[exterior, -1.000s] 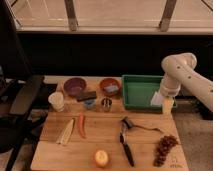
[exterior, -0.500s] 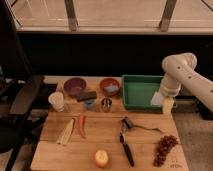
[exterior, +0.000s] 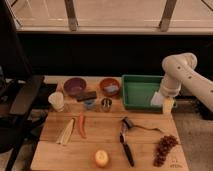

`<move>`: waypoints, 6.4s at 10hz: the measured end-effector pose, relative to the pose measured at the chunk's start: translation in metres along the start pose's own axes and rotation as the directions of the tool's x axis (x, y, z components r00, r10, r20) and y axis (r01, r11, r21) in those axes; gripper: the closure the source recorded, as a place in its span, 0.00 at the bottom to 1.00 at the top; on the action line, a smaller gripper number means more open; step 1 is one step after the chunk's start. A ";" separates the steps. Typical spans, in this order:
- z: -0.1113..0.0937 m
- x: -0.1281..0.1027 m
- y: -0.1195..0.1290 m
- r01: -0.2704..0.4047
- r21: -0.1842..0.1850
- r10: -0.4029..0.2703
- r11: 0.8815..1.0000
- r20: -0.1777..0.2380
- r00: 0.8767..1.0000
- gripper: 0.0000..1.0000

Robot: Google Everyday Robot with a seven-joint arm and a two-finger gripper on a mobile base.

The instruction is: Place sponge in tray

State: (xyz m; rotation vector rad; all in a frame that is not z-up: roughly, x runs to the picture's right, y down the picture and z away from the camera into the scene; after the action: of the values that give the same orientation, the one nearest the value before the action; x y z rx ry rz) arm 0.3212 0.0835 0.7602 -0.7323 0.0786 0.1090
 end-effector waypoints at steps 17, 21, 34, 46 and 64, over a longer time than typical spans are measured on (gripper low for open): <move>-0.046 -0.145 -0.029 0.379 0.176 -0.383 0.909 -0.010 0.924 0.20; -0.050 -0.157 -0.028 0.404 0.188 -0.412 0.895 0.001 0.911 0.20; -0.040 -0.270 -0.067 0.561 0.259 -0.597 0.786 0.089 0.797 0.20; -0.027 -0.284 -0.092 0.608 0.286 -0.647 0.741 0.062 0.760 0.20; 0.059 -0.317 -0.156 0.625 0.237 -0.665 0.744 0.179 0.725 0.40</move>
State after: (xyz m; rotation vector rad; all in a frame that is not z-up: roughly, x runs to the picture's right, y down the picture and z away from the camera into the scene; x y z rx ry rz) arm 0.0290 -0.0152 0.9417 -0.5413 -0.4180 -0.4800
